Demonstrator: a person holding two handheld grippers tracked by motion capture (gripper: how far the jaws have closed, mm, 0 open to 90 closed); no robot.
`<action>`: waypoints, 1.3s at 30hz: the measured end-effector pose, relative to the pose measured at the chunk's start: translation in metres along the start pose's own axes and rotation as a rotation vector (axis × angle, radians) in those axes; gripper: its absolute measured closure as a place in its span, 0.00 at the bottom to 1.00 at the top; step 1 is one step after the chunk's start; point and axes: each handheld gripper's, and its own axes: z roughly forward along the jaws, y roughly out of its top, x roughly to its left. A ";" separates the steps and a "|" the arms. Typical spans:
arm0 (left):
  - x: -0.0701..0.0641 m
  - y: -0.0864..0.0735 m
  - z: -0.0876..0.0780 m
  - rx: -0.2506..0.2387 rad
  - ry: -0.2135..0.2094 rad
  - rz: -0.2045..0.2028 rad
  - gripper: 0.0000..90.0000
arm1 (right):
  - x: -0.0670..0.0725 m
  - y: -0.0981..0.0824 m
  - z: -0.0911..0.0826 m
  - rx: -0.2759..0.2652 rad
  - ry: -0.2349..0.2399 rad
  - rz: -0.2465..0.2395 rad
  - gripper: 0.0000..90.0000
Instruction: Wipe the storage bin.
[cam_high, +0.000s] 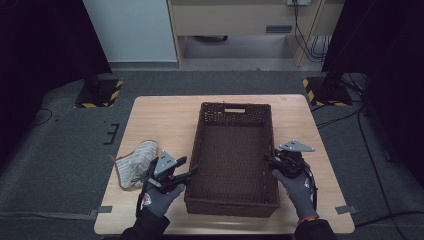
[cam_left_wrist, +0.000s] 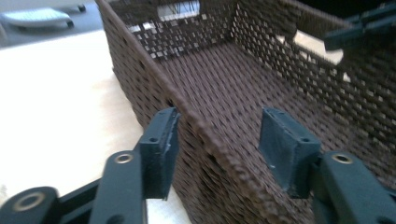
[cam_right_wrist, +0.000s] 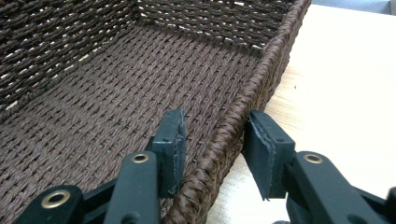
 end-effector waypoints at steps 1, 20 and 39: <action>0.004 0.001 -0.003 -0.012 0.008 -0.006 0.48 | 0.000 0.000 0.000 0.000 0.003 -0.004 0.66; 0.099 -0.036 -0.045 0.073 0.307 -0.087 0.44 | -0.003 0.001 0.002 -0.011 0.005 0.023 0.65; 0.140 -0.079 -0.015 0.217 0.353 -0.174 0.35 | -0.005 -0.001 0.001 -0.014 0.008 0.021 0.53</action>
